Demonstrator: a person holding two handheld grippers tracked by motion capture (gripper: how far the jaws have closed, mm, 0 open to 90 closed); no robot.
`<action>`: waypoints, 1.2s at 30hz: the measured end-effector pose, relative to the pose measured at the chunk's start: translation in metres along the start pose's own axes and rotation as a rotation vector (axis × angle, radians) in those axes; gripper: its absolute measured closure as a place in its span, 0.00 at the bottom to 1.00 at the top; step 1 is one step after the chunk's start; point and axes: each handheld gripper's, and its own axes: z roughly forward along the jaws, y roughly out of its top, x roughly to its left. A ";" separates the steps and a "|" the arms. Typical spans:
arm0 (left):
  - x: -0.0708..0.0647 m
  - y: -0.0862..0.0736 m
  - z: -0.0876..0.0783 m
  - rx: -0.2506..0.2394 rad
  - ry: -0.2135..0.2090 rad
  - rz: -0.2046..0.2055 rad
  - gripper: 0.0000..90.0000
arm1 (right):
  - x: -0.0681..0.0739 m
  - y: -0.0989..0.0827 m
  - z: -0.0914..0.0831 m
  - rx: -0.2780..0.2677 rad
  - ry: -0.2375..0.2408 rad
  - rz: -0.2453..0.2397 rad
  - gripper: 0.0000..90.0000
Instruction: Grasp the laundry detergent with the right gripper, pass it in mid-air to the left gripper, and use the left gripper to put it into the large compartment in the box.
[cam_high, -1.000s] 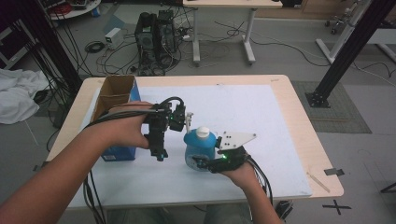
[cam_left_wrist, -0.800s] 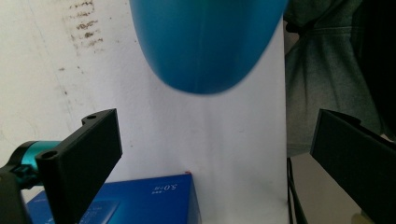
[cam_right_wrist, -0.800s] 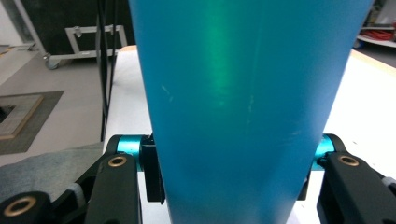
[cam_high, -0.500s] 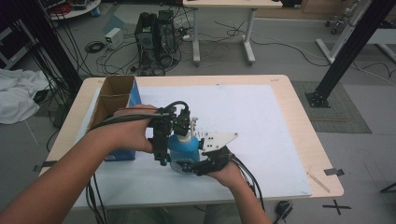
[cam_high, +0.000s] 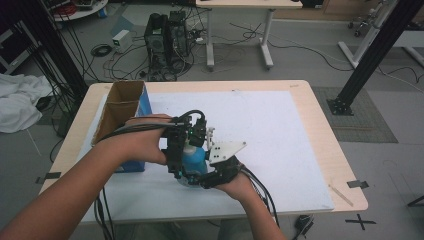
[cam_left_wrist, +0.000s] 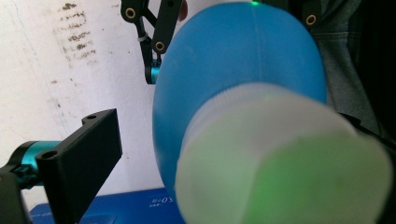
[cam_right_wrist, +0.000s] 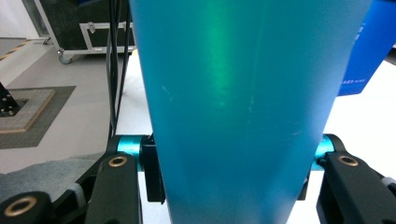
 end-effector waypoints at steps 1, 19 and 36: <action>0.001 0.001 0.001 0.005 0.008 0.017 0.02 | 0.000 0.000 0.000 0.006 0.003 0.005 0.51; 0.001 0.007 0.001 0.007 0.011 0.004 0.10 | -0.003 0.003 0.003 -0.032 -0.006 -0.038 0.51; 0.001 0.007 0.002 0.029 0.011 0.015 0.23 | -0.004 0.003 0.003 -0.036 -0.001 -0.031 0.51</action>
